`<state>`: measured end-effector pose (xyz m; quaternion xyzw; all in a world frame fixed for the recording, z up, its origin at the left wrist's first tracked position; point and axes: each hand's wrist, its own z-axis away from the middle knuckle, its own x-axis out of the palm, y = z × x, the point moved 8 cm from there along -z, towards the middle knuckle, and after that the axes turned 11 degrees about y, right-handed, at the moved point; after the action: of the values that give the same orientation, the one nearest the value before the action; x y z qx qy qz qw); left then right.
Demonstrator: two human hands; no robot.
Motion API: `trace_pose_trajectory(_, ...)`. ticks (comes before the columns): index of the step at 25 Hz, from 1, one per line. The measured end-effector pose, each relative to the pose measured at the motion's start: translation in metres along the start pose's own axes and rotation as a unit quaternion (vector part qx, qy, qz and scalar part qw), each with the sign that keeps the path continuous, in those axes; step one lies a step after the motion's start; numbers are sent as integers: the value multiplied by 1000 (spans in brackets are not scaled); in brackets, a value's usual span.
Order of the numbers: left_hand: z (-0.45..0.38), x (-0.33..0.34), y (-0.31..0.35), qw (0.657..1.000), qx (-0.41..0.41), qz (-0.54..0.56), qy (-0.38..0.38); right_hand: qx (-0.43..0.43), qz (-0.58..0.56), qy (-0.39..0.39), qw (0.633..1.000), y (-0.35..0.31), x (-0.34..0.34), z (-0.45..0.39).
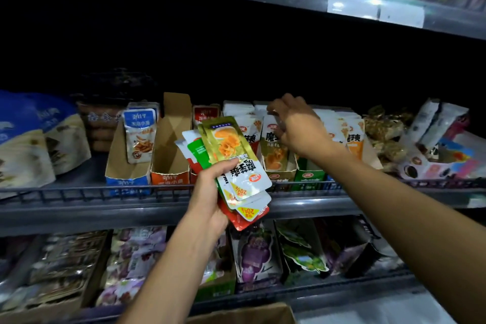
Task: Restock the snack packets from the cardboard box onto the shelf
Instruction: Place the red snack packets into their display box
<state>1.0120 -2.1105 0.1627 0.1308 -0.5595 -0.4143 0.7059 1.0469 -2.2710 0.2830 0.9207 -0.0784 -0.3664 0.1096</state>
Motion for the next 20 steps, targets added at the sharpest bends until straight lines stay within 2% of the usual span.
trace_pose_trajectory(2,2,2,2,1000,6,5,-10,36,-27,64,997,-1,-21,9)
trace_pose_trajectory(3,3,4,3,1000,9,8,-17,78,-115,60,988,-4,-30,17)
trace_pose_trajectory(4,4,6,3,1000,10,10,-25,135,-241,18,961,-8,-31,26)
trace_pose_trajectory(5,5,8,2,999,10,11,-31,196,-378,-56,903,-18,-28,37)
trace_pose_trajectory(6,6,9,1,999,11,12,-35,243,-482,-138,830,-32,-25,50)
trace_pose_trajectory(7,7,9,0,999,12,12,-38,269,-536,-196,776,-44,-23,63)
trace_pose_trajectory(9,10,8,-4,999,11,8,-41,313,-564,-227,730,-48,-19,79)
trace_pose_trajectory(12,9,1,-8,1000,14,-2,-22,435,-582,-187,661,-26,-8,90)
trace_pose_trajectory(13,8,-1,-9,1000,9,-4,-12,463,-577,-170,652,-16,-8,92)
trace_pose_trajectory(14,8,-3,-9,1000,1,-4,-4,472,-559,-147,665,-2,-9,91)
trace_pose_trajectory(15,7,-4,-10,1000,-5,-4,4,463,-529,-120,701,14,-16,86)
trace_pose_trajectory(18,3,-9,-8,1000,-12,4,24,355,-393,-46,847,63,-43,57)
trace_pose_trajectory(20,0,-11,-7,999,-17,9,26,270,-297,-3,916,85,-60,34)
